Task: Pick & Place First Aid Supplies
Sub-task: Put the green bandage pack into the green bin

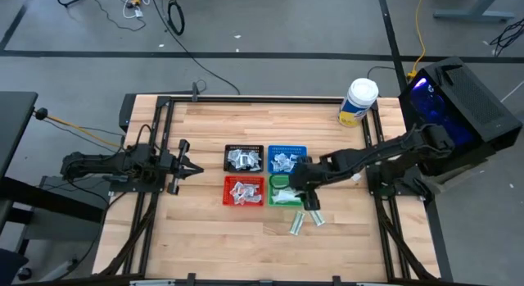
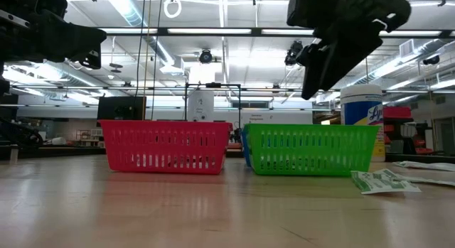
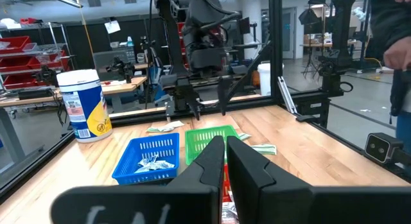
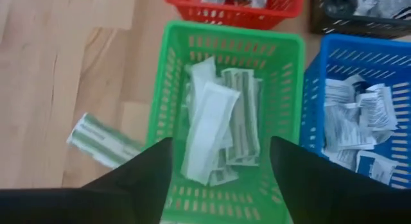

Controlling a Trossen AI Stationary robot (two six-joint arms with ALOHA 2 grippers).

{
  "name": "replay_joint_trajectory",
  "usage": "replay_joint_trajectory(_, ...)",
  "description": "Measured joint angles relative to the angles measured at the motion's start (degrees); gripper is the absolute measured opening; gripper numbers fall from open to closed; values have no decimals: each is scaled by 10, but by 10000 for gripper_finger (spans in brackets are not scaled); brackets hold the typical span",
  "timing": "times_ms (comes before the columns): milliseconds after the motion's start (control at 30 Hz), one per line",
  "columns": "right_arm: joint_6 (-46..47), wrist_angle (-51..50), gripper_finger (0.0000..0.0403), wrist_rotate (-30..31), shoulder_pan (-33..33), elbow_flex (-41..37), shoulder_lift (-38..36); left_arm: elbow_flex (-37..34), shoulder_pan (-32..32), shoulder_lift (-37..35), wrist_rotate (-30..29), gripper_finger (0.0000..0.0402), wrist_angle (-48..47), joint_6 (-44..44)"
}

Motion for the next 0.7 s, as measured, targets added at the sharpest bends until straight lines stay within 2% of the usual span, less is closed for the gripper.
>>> replay_joint_trajectory(200,36,18,276,27,-43,1,0,0,0,0,0,25,0,0)
replay_joint_trajectory(467,136,-29,264,29,-111,39,0,0,0,0,0,25,0,0)
replay_joint_trajectory(700,180,-86,256,27,-154,52,-2,0,0,0,0,25,0,0)
